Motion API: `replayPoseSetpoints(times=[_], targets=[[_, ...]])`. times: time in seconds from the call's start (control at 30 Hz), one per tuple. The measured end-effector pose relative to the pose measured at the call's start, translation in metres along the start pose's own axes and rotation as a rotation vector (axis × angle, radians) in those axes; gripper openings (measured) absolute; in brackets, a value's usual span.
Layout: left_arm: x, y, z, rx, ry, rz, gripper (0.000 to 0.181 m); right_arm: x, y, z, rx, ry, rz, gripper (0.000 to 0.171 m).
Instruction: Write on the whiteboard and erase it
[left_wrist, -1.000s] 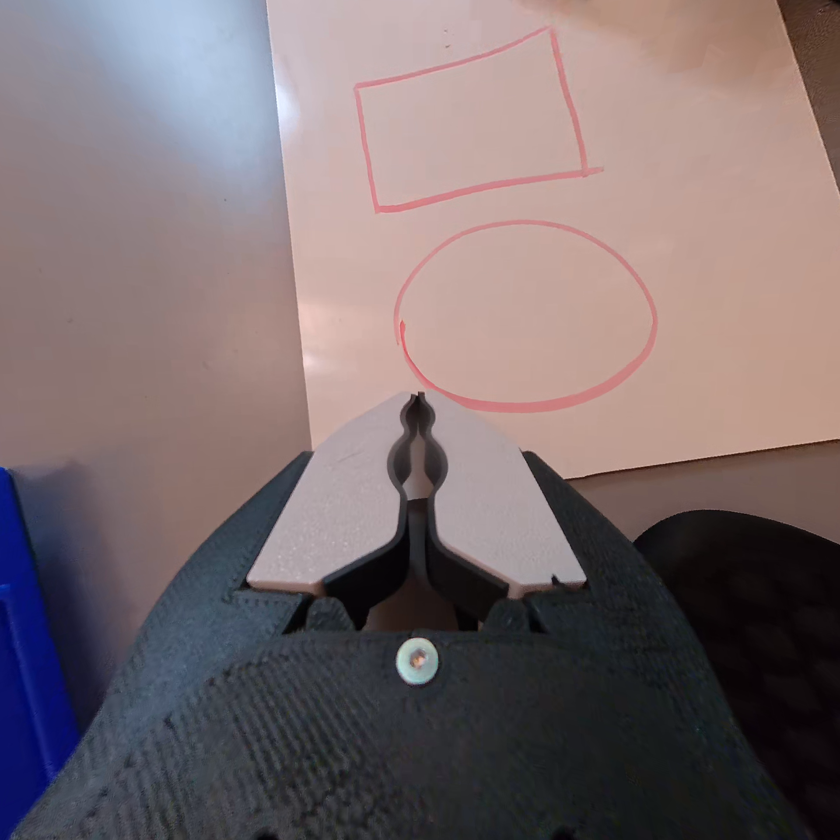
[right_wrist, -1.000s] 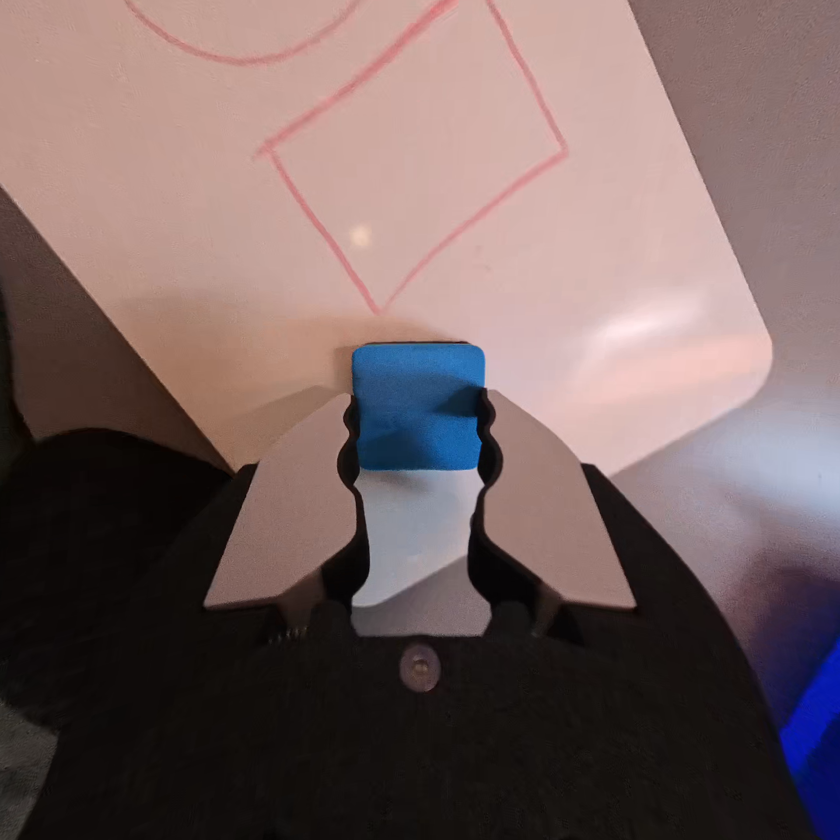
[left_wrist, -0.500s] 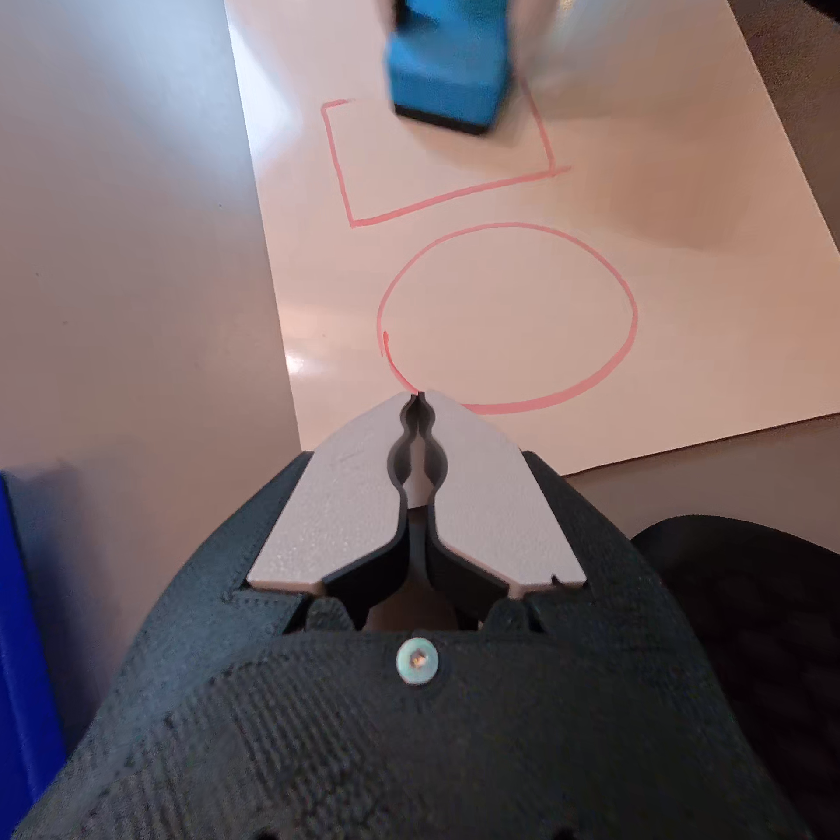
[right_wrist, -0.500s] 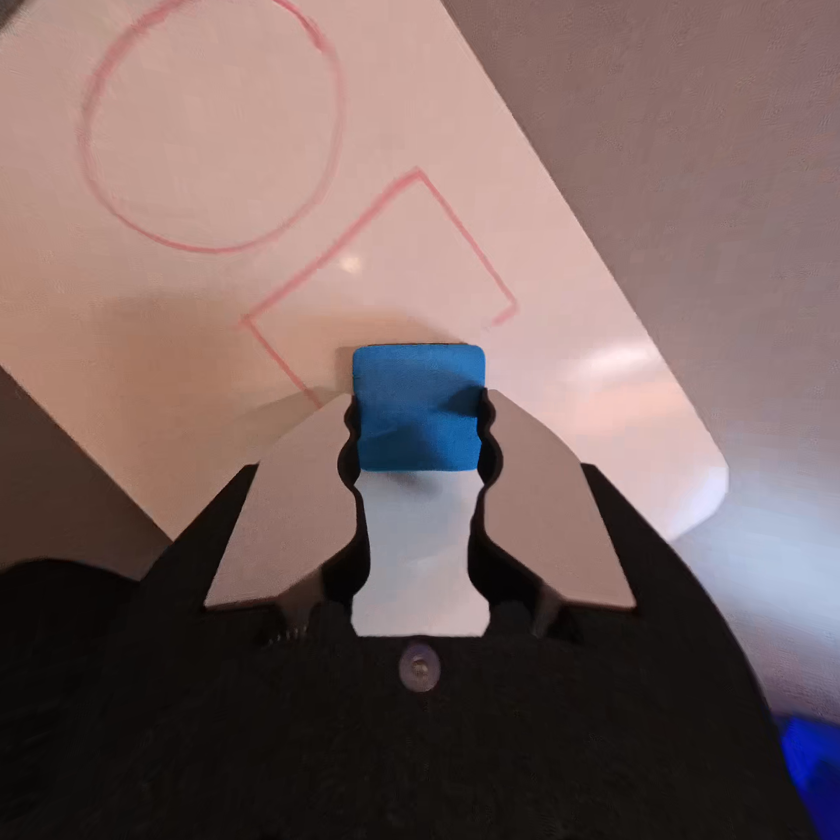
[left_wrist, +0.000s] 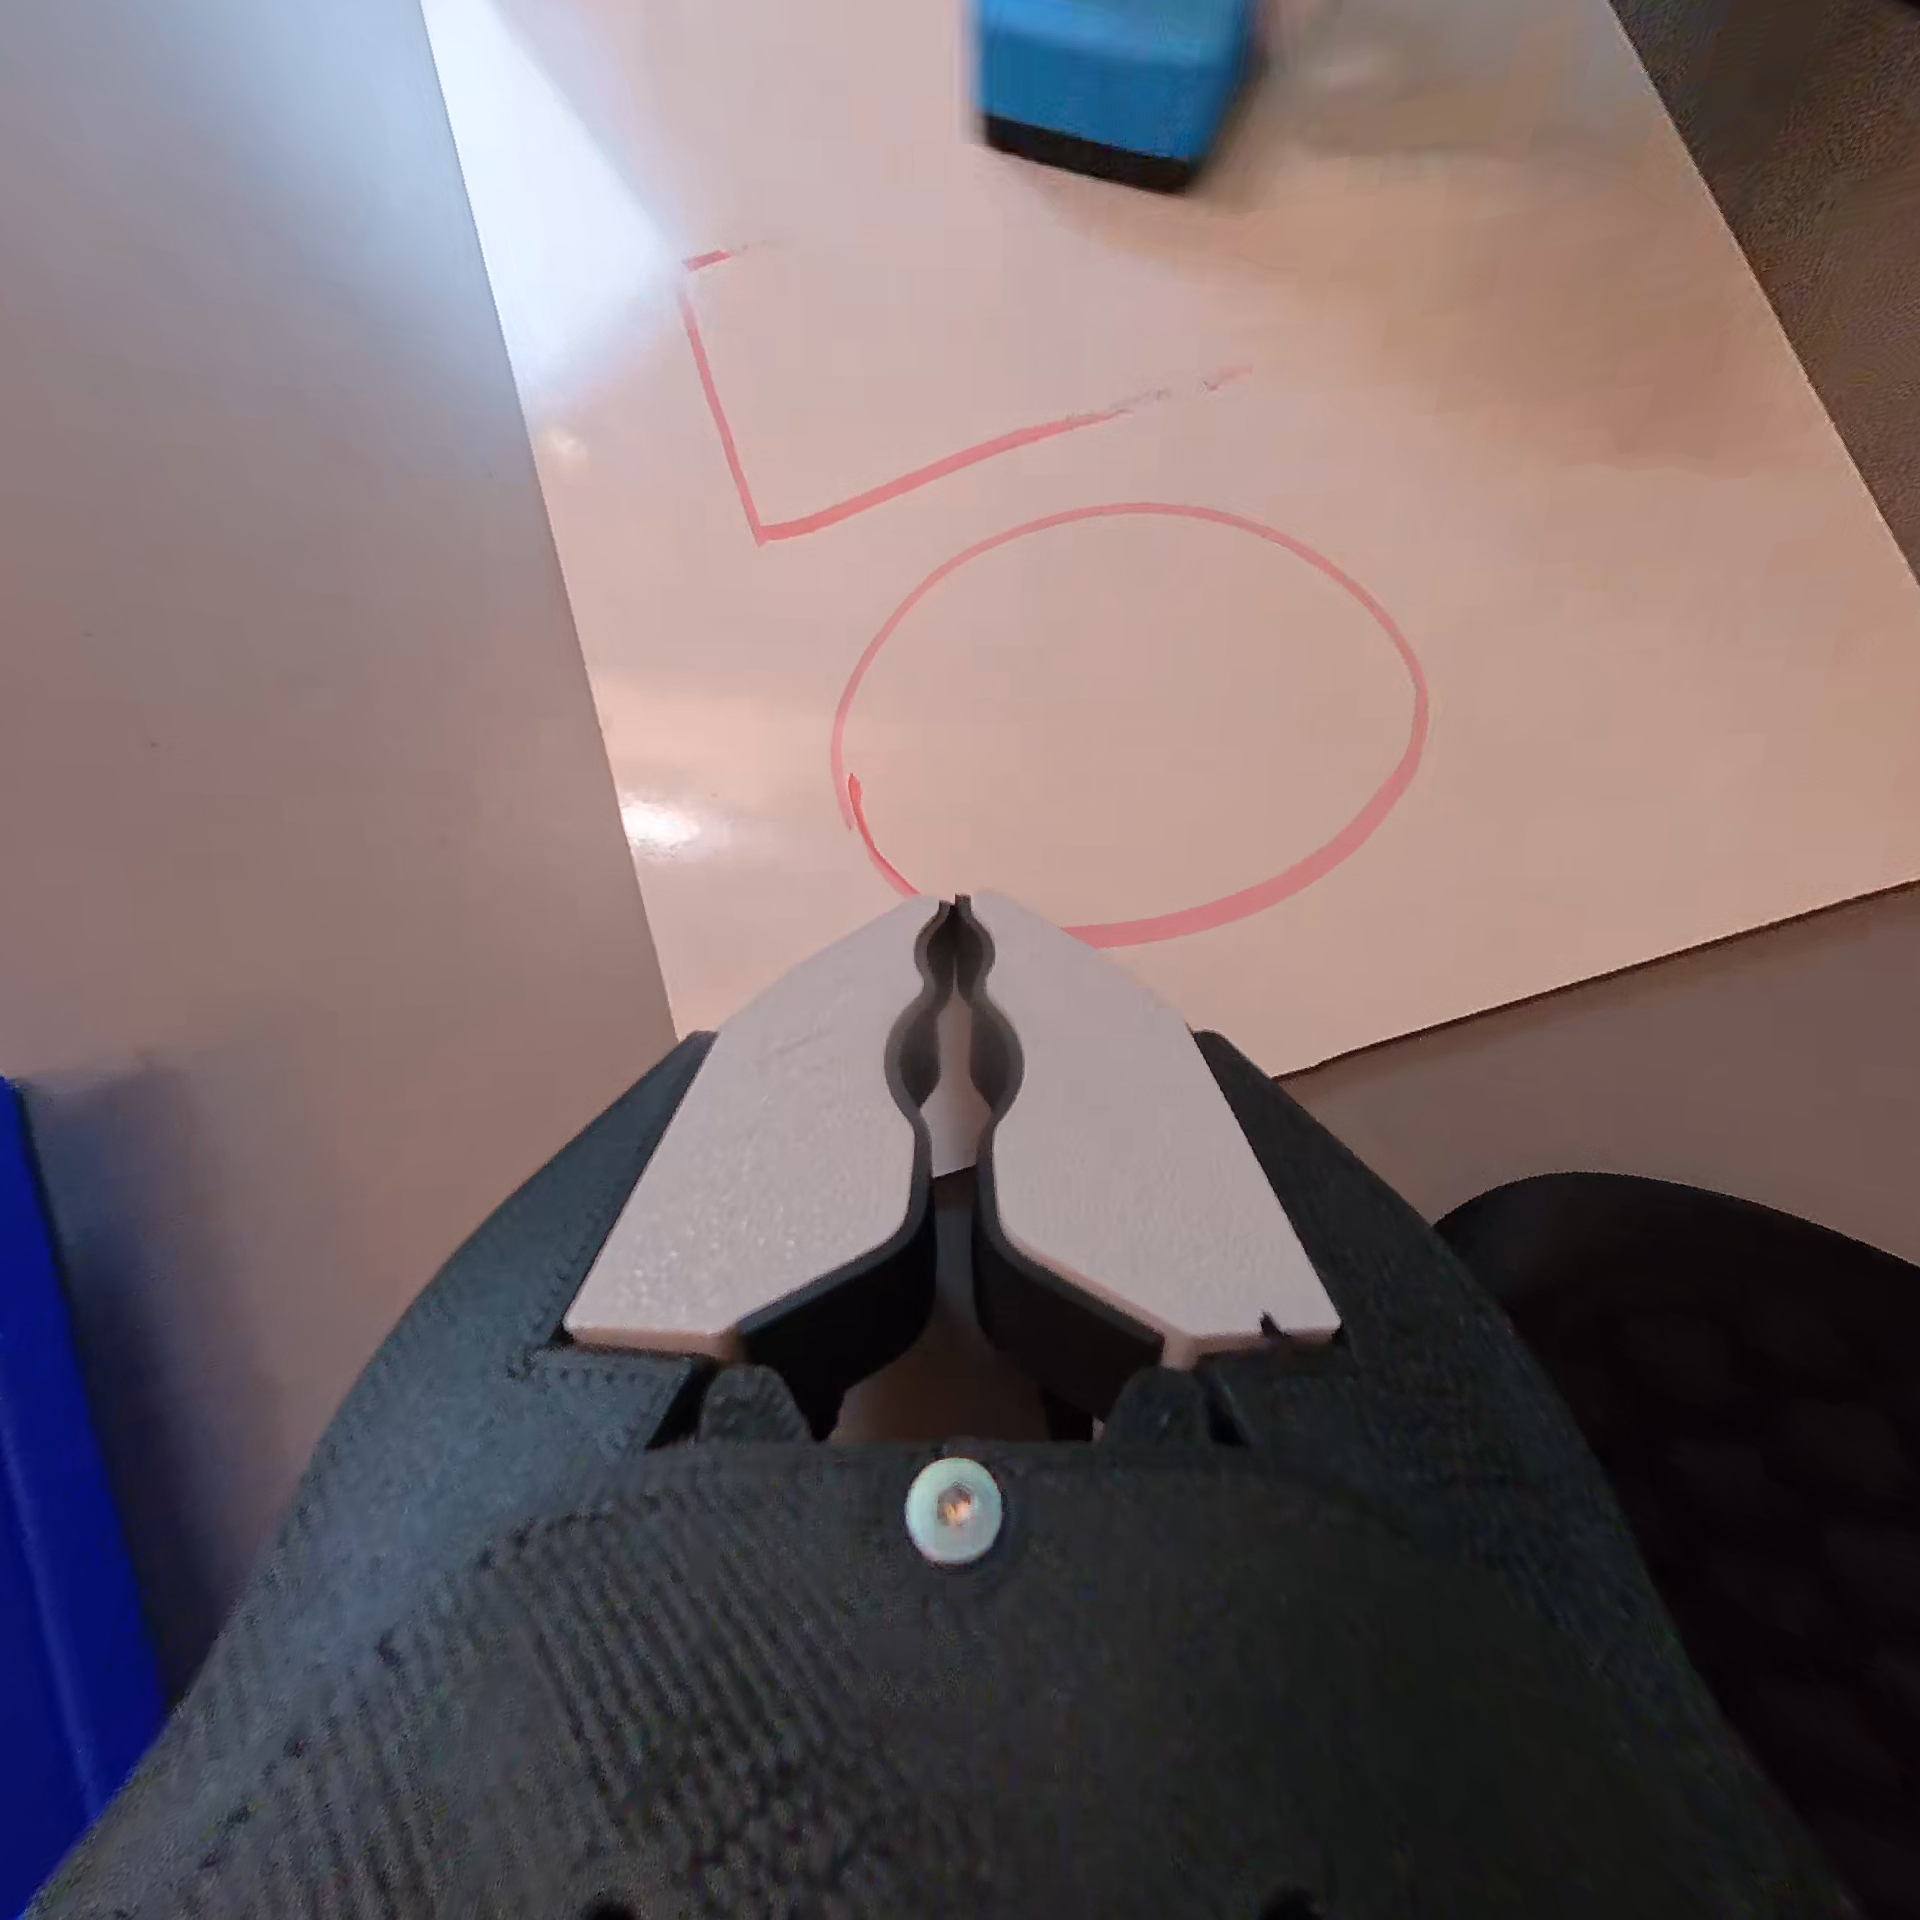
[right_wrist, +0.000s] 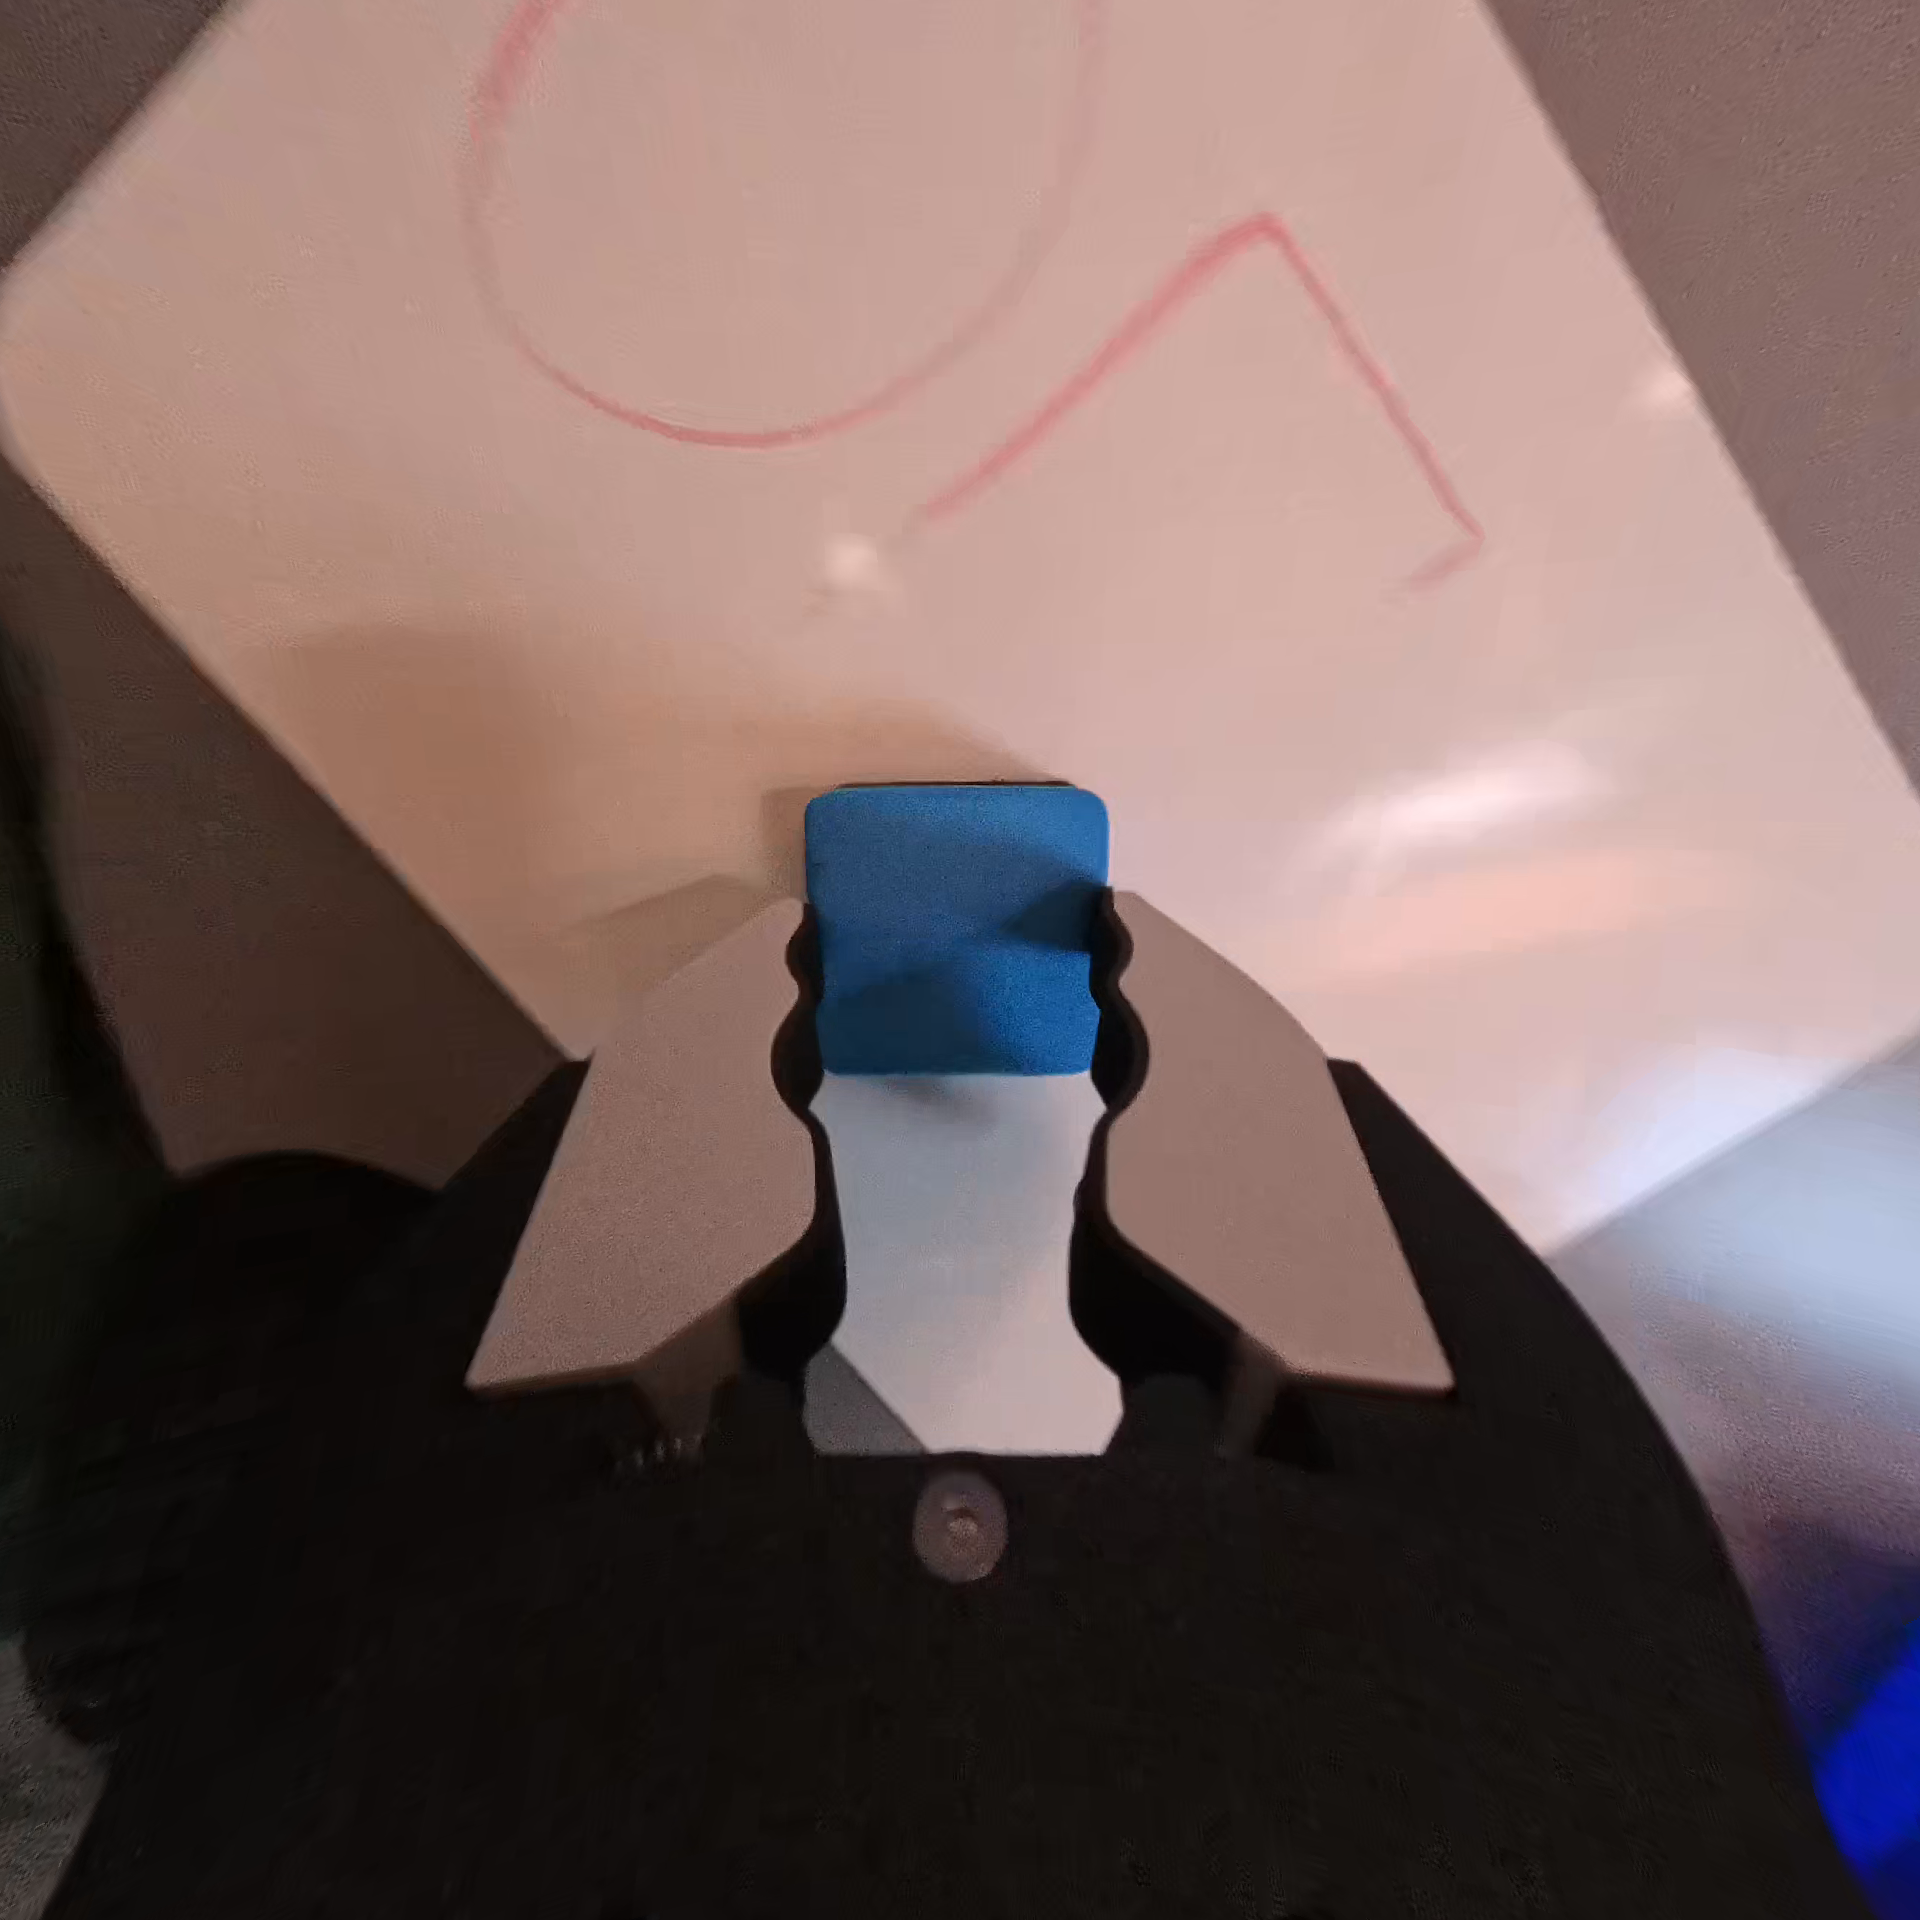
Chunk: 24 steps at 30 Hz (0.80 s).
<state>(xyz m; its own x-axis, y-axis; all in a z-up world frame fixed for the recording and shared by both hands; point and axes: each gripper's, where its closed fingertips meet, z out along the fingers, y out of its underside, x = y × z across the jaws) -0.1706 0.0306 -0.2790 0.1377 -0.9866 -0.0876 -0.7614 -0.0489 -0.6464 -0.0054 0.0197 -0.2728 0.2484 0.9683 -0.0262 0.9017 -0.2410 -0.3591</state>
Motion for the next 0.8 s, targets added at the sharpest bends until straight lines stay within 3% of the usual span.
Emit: replayPoseSetpoints(times=[0.07, 0.17, 0.27, 0.37, 0.43, 0.5, 0.6, 0.67, 0.73, 0.8], targets=[[0.001, 0.0, 0.0, -0.001, 0.0, 0.005, 0.0, 0.037, -0.013, 0.005, 0.018, 0.046, 0.052, 0.05], [0.001, 0.0, 0.0, 0.005, 0.004, 0.002, 0.0, -0.009, -0.063, 0.026, 0.101, -0.035, -0.118, 0.05], [0.002, -0.001, 0.0, 0.006, 0.006, 0.004, 0.0, -0.036, -0.036, 0.017, 0.031, -0.105, -0.189, 0.05], [0.003, -0.001, 0.0, 0.007, 0.013, 0.009, 0.0, 0.043, -0.031, 0.014, -0.021, 0.021, -0.044, 0.05], [0.004, -0.001, 0.0, 0.008, 0.012, 0.011, 0.0, 0.061, -0.069, 0.028, 0.075, 0.01, 0.023, 0.05], [0.004, -0.001, 0.0, 0.011, 0.019, 0.007, 0.0, 0.027, -0.094, 0.038, 0.111, -0.03, -0.107, 0.05], [0.004, -0.001, 0.0, 0.012, 0.021, 0.006, 0.0, -0.015, -0.066, 0.027, 0.025, -0.099, -0.213, 0.05], [0.004, -0.001, 0.0, 0.011, 0.022, 0.009, 0.0, 0.029, -0.049, 0.018, -0.02, -0.032, -0.062, 0.05], [0.005, -0.001, 0.0, 0.012, 0.023, 0.009, 0.0, 0.075, -0.058, 0.021, -0.004, 0.028, 0.05, 0.05], [0.005, 0.0, 0.0, 0.014, 0.025, 0.005, 0.0, 0.057, -0.088, 0.032, 0.028, 0.016, -0.03, 0.05]])
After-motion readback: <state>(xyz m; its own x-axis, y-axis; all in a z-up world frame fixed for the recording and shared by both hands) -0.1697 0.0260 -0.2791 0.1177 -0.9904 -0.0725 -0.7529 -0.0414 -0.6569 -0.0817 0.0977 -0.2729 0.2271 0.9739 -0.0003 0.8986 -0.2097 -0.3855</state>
